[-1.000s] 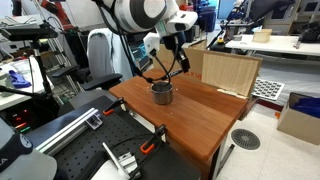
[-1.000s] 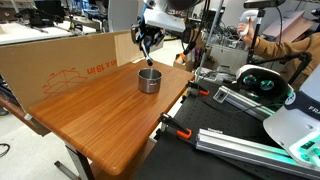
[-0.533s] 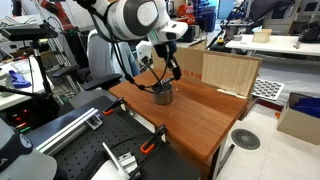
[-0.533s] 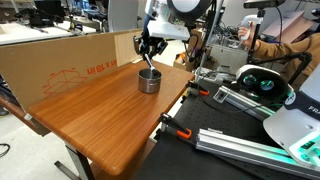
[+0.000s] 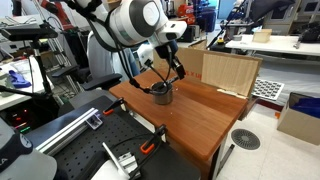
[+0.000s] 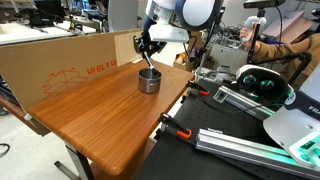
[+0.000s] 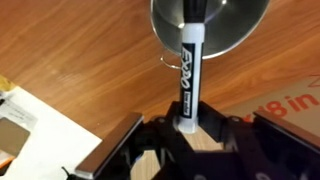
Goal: Pick up the pen from the table and put it in the silver pot.
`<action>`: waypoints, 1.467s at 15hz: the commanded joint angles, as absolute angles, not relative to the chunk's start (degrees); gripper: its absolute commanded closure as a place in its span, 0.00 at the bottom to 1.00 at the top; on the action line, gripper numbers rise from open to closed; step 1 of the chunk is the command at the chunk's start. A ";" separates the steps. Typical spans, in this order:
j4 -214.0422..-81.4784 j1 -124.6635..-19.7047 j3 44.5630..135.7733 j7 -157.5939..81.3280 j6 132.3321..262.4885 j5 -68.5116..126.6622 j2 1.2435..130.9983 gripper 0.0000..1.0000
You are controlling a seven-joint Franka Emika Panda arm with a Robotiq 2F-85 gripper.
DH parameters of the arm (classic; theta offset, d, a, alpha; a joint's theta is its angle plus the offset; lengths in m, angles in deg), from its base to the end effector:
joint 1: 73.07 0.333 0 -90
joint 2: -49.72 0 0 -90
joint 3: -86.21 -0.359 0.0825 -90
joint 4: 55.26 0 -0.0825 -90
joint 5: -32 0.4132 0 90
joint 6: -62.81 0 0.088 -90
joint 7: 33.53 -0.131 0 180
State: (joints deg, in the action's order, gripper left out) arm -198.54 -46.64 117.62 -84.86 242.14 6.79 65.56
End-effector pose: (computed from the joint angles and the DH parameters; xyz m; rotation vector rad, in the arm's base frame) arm 0.5267 -0.0158 0.2200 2.9160 -0.7419 0.6303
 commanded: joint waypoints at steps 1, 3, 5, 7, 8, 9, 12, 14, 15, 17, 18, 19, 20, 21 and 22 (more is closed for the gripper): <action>-198.42 -39.78 124.30 -89.05 247.01 4.27 68.54 0.94; -198.65 -36.93 126.15 -89.32 248.03 5.13 69.91 0.94; -198.83 -34.59 127.38 -89.90 248.31 5.87 71.22 0.94; -199.16 -33.17 127.89 -90.45 248.20 6.37 72.06 0.94; -199.27 -33.18 127.45 -90.40 247.12 6.42 72.05 0.49; -199.22 -32.14 128.42 -90.87 247.35 6.42 72.74 0.49; -199.28 -32.09 128.60 -91.02 246.95 6.57 72.84 0.27; -199.43 -32.75 128.33 -91.08 246.74 6.77 72.24 0.12; -199.44 -32.96 128.31 -91.12 246.66 6.85 72.03 0.05; -199.30 -32.25 129.48 -91.25 246.79 6.69 71.87 0.00; -199.42 -32.50 129.41 -90.97 246.41 6.55 70.98 0.00; -199.68 -33.26 128.83 -90.67 246.04 6.56 69.64 0.00; -199.71 -33.11 129.08 -90.56 245.90 6.44 68.72 0.00; -199.71 -32.75 129.39 -90.46 245.51 6.29 67.58 0.00; -199.57 -31.92 130.24 -90.45 245.35 6.04 66.38 0.00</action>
